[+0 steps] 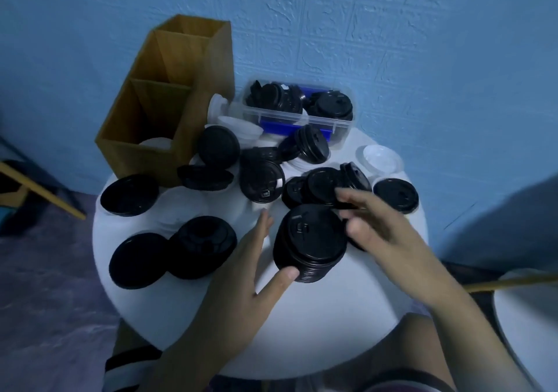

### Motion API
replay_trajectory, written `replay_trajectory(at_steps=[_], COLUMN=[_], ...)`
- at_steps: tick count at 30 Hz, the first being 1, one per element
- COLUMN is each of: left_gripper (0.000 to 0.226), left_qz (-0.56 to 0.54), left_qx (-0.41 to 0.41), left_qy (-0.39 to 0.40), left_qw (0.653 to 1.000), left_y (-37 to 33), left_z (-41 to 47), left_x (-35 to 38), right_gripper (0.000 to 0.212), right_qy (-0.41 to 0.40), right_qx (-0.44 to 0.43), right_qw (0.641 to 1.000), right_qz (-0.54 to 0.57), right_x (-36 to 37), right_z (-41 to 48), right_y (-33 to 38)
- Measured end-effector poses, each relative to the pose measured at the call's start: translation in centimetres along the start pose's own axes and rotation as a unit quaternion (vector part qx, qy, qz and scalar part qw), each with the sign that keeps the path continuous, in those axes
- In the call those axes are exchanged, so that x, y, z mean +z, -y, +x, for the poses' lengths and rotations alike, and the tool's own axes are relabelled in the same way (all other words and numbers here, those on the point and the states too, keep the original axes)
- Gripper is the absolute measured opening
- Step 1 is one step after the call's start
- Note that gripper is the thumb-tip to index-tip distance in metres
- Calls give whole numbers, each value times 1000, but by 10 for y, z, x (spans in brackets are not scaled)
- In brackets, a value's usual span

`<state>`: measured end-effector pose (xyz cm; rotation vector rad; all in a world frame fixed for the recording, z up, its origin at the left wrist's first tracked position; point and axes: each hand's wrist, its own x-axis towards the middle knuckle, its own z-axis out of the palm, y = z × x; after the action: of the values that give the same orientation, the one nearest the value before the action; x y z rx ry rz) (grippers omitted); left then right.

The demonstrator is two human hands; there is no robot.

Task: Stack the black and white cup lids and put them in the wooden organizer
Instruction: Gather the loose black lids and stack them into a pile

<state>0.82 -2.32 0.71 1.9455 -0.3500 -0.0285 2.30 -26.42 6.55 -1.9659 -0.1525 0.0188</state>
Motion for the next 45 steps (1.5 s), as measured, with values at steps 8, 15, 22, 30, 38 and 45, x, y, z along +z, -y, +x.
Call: replay_trajectory(at_steps=[8, 15, 22, 30, 38, 45], left_gripper=[44, 66, 77, 67, 64, 62], left_qz=[120, 371, 429, 345, 17, -62], left_qx=[90, 39, -11, 64, 76, 35], left_qy=[-119, -176, -105, -158, -109, 55], left_qw=[981, 911, 897, 923, 991, 996], left_y=[-2, 29, 44, 36, -12, -18], left_z=[-12, -12, -3, 8, 22, 36], left_x=[-26, -83, -80, -71, -60, -45], right_gripper=[70, 77, 76, 79, 80, 92], right_qy=[24, -11, -17, -22, -19, 51], right_qx=[-54, -34, -36, -43, -13, -15], right_qw=[998, 999, 999, 999, 999, 995], right_qz=[-19, -3, -16, -20, 27, 78], right_x=[63, 72, 70, 61, 60, 48], right_z=[-15, -14, -14, -13, -10, -10], right_y=[-10, -10, -7, -10, -8, -11])
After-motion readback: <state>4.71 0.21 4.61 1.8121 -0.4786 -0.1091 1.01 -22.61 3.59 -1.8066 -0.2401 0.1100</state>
